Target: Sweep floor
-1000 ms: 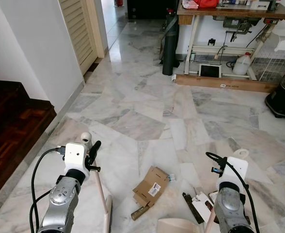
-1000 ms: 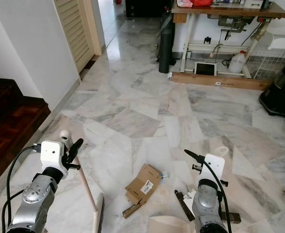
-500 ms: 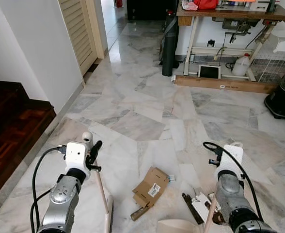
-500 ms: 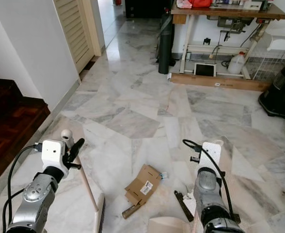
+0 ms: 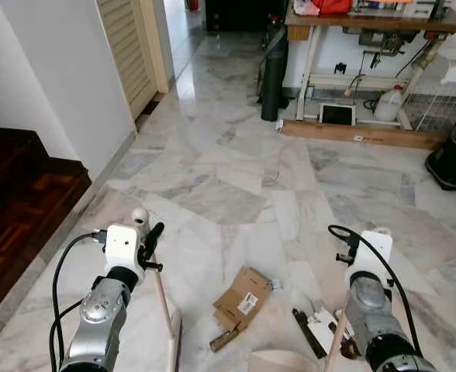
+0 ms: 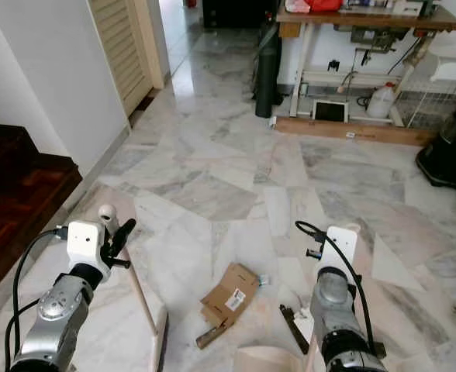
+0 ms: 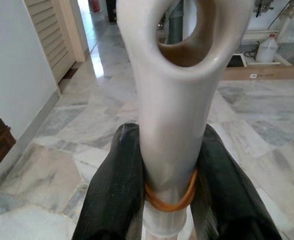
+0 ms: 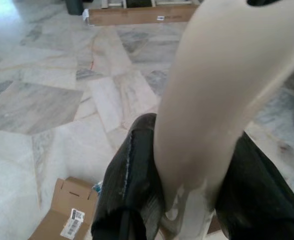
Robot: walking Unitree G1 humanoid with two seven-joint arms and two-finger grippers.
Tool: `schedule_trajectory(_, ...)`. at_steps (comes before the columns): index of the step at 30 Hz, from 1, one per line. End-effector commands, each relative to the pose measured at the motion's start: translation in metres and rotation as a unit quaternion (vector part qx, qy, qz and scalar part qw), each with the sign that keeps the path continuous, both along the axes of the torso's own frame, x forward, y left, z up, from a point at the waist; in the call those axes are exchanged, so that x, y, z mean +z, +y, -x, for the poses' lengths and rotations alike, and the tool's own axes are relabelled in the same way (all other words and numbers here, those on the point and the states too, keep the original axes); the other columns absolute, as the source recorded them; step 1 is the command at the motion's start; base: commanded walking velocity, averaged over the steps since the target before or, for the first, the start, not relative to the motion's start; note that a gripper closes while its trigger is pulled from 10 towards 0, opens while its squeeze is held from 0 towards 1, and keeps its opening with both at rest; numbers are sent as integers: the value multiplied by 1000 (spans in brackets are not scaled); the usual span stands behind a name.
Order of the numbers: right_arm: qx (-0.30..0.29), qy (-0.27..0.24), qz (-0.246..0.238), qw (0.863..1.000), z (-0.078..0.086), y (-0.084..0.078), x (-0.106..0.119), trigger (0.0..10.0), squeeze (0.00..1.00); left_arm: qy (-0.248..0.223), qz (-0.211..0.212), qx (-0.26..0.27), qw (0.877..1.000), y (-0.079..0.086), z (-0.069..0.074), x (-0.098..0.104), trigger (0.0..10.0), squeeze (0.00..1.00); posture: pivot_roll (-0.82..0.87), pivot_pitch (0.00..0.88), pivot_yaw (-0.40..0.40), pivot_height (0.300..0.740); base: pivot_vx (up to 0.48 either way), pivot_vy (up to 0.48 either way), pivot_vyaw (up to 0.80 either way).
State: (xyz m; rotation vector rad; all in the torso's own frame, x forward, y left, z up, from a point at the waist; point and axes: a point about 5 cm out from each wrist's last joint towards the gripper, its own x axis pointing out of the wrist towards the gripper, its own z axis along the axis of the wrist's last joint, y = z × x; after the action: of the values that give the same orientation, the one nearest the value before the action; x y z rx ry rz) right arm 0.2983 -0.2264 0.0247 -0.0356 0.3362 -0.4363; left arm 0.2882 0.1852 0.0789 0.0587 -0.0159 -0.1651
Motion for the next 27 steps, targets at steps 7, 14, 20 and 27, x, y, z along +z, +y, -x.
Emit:
schedule_trajectory(7, -15, -79, -11, 997, -2, 0, 14, 10000, 0, -25, -1, 3, 1000, 1, -4, 10, 10000, 0, 83, 41, 40, 740, 0, 0, 0)
schedule_trajectory(14, 12, -96, 13, 995, -2, 7, 17, 10000, 0, -26, 0, 1, 1000, 2, -5, 11, 10000, 0, 83, 40, 40, 740, 0, 0, 0)
schedule_trajectory(20, 14, -91, 27, 995, 4, 8, 10, 10000, 0, -23, -2, -3, 1000, 2, -6, 10, 10000, 0, 84, 37, 42, 740, 0, 0, 0)
schedule_trajectory(27, -1, -78, 51, 996, 15, 5, 1, 10000, 0, -17, -3, -17, 1000, 4, -11, 10, 10000, 0, 89, 51, 44, 740, 0, 0, 0)
